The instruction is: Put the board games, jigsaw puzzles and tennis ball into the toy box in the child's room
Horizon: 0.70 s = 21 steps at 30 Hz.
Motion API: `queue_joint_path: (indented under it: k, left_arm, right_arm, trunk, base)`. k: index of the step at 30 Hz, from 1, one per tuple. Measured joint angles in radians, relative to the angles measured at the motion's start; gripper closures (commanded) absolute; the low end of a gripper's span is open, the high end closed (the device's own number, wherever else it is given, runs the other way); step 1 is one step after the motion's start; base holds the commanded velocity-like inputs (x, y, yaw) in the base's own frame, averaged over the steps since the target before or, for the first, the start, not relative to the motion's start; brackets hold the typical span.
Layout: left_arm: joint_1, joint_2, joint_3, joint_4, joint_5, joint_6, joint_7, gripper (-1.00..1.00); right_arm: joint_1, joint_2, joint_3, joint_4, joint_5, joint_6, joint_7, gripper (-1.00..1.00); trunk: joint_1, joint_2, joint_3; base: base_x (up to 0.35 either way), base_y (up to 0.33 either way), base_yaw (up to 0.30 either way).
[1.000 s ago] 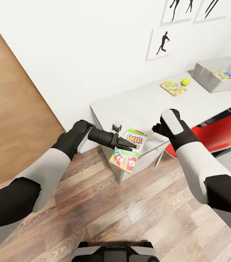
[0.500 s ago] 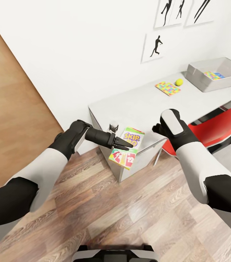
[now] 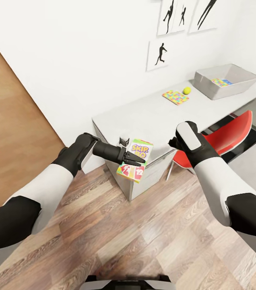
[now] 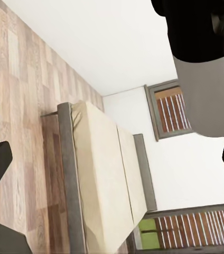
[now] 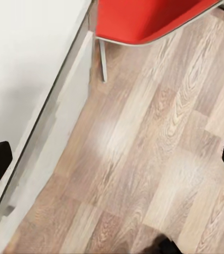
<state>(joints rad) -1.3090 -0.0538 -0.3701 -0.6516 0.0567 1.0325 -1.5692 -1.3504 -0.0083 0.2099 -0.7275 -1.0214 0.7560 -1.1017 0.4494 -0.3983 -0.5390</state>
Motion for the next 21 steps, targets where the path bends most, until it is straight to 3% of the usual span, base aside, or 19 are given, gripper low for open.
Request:
queue_joint_path:
  k: [13, 21]
  left_arm:
    - [0.005, 0.032, 0.002, 0.001, 0.001, -0.001, 0.000, -1.00]
    - [0.017, 0.059, 0.008, 0.001, 0.003, -0.001, 0.000, -1.00]
  right_arm:
    - [0.000, 0.000, 0.001, 0.032, 0.000, 0.003, 0.000, -1.00]
    - [0.000, 0.005, 0.004, 0.041, -0.004, 0.004, -0.001, -1.00]
  trunk:
    - [0.000, 0.000, 0.018]
    - [0.001, 0.000, 0.027]
  base:
    - [-0.085, 0.061, -0.194]
    - [-0.221, 0.125, -0.132]
